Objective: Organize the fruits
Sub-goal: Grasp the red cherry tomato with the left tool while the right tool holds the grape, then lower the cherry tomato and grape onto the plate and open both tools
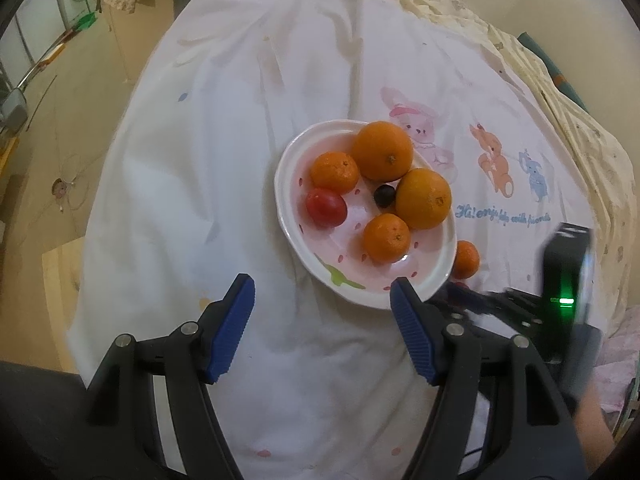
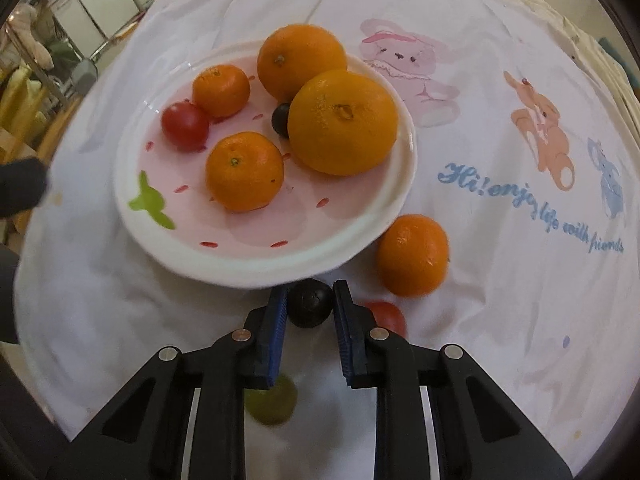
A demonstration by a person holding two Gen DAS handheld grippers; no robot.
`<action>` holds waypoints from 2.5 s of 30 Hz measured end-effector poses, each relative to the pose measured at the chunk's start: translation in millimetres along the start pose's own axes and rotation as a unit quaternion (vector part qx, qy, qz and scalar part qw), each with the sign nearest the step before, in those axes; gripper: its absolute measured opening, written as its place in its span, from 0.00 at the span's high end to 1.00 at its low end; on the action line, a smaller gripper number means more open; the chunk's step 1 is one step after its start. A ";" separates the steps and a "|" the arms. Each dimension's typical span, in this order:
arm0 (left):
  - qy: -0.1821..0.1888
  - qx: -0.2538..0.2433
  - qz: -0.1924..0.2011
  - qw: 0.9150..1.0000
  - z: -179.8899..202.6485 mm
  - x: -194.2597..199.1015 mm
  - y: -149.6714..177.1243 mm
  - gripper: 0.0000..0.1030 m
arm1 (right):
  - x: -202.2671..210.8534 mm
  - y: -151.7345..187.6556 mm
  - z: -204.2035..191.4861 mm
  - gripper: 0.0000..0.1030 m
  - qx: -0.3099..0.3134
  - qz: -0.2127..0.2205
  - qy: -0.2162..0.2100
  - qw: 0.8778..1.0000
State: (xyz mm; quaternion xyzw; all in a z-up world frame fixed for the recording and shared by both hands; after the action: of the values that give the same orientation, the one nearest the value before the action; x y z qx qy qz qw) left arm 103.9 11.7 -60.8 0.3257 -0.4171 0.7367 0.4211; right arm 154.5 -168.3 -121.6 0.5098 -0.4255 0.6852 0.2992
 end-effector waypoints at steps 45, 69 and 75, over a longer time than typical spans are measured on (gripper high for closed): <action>0.004 -0.164 -0.130 0.978 140.6 -147.1 35.5 0.73 | 83.0 58.6 171.7 0.77 -0.333 0.083 -0.078 0.936; -0.009 -0.147 -0.039 0.988 50.4 1.9 -14.1 0.73 | 74.5 11.1 112.1 0.77 -0.244 0.069 -0.133 0.958; -0.019 -0.138 -0.029 0.990 34.3 -8.7 -40.9 0.73 | 61.0 -19.1 89.5 0.77 -0.223 0.060 -0.149 0.961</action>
State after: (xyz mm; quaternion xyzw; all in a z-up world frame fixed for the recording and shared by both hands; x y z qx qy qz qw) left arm 148.6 -9.6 -39.0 0.2905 -0.5131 0.6534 0.4748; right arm 192.1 -240.5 -47.6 0.5003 -0.6370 0.5058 0.2969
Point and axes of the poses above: each gripper's, at about its wrist camera, not at the fingertips, and x roughly against the way its jaws point, z to its right, y to its underside, the point moved 1 cm from there along -x, roughly the way its jaws point, and after that the axes turned 13 degrees about y, right-handed, at the moved point
